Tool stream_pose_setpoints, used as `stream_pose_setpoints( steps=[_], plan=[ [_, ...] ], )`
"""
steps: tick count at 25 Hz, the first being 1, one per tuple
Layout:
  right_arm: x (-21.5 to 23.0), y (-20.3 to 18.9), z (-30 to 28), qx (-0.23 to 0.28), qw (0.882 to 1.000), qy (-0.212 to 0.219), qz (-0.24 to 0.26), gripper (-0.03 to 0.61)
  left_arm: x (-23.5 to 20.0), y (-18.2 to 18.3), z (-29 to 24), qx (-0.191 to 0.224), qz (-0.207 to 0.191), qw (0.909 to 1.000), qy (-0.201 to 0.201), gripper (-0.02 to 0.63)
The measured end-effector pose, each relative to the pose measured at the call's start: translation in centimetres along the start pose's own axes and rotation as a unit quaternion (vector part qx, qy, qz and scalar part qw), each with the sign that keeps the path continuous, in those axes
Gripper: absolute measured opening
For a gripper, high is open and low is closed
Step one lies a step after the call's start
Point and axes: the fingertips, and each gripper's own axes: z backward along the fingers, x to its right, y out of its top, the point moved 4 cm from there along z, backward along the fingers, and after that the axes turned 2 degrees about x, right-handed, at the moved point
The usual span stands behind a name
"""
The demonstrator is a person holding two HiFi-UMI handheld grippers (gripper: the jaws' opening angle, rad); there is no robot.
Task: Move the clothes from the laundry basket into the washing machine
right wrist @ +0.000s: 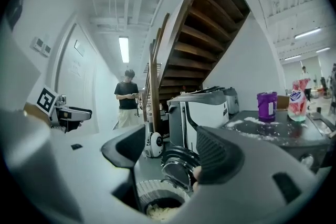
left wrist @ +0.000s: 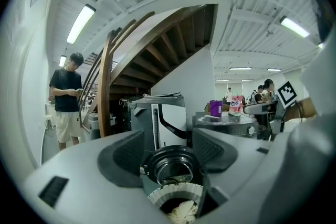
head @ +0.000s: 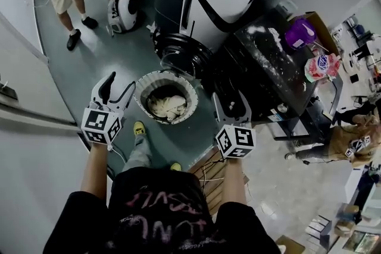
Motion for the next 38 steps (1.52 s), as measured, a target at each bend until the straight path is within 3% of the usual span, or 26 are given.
stream_pose_setpoints(
  steps=[8, 18, 24, 33, 38],
  plan=[
    [-2.6, 0.6, -9.2, -0.015, 1.0, -0.02, -0.015, 0.307, -7.7, 0.2, -7.4, -0.019, 0.015, 0.9988, -0.043, 0.285],
    [-3.9, -2.9, -15.0, -0.069, 0.994, -0.077, -0.02, 0.307, -14.4, -4.7, -12.6, -0.063, 0.053, 0.9928, -0.086, 0.285],
    [-2.8, -5.5, -15.8, -0.095, 0.992, -0.083, -0.027, 0.307, -14.1, -7.8, -14.6, -0.095, 0.064, 0.9885, -0.1, 0.285],
    [0.8, -11.4, -18.0, -0.131, 0.988, -0.058, -0.05, 0.307, -11.0, -12.8, -17.3, -0.128, 0.092, 0.9845, -0.076, 0.285],
    [1.3, -15.9, -19.0, -0.169, 0.982, -0.045, -0.072, 0.307, -9.1, -17.0, -18.0, -0.168, 0.111, 0.9768, -0.073, 0.284]
  ],
)
